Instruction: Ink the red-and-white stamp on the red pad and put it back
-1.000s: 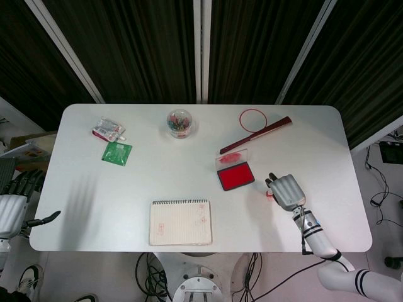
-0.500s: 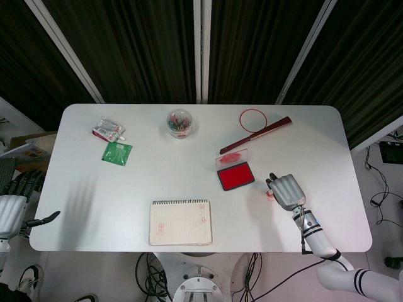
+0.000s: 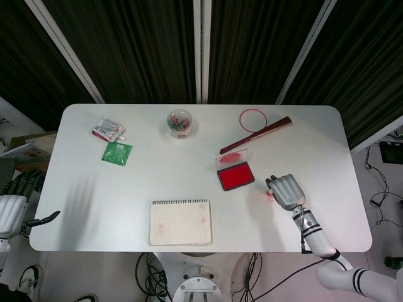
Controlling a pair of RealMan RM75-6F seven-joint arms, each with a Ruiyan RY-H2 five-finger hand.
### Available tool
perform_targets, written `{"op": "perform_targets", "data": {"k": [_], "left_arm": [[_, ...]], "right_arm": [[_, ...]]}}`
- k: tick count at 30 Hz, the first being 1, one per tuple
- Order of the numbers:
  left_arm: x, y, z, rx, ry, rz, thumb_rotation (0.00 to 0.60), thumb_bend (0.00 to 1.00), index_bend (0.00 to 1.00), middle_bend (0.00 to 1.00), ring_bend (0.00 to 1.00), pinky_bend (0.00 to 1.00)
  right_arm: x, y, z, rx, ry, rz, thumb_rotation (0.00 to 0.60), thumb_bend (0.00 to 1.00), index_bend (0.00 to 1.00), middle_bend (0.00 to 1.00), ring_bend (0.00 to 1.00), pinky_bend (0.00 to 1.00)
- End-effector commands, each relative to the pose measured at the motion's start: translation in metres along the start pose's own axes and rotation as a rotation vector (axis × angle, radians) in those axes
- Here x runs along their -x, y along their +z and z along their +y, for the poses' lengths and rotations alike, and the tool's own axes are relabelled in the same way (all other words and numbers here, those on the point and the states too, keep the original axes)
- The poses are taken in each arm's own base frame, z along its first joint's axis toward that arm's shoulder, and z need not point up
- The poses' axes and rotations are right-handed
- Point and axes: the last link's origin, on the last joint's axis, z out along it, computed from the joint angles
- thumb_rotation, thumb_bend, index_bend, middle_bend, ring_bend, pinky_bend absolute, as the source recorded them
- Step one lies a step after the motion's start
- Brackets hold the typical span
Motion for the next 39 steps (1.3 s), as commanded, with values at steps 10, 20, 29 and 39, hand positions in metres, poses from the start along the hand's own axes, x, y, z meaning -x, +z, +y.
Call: {"op": "perform_targets", "data": {"k": [10, 20, 29, 39], "left_arm": [[0.000, 0.001, -0.001, -0.002, -0.001, -0.002, 0.264, 0.09, 0.02, 0.08, 0.08, 0.19], [-0.001, 0.002, 0.000, -0.001, -0.004, 0.001, 0.264, 0.09, 0.02, 0.08, 0.08, 0.19], [-0.001, 0.001, -0.003, -0.008, -0.007, -0.004, 0.260, 0.09, 0.02, 0.08, 0.08, 0.19], [-0.001, 0.002, -0.009, -0.026, -0.013, -0.009, 0.264, 0.09, 0.02, 0.08, 0.08, 0.19]], "right_arm": [[-0.005, 0.001, 0.002, -0.001, 0.018, 0.011, 0.600, 0.31, 0.56, 0.51, 0.97, 1.00], [-0.047, 0.020, -0.010, -0.057, 0.106, 0.069, 0.600, 0.31, 0.56, 0.51, 0.97, 1.00], [-0.069, 0.060, -0.043, -0.135, 0.152, 0.029, 0.600, 0.31, 0.56, 0.51, 0.97, 1.00], [-0.066, 0.081, -0.060, -0.120, 0.112, -0.033, 0.600, 0.34, 0.56, 0.51, 0.97, 1.00]]}}
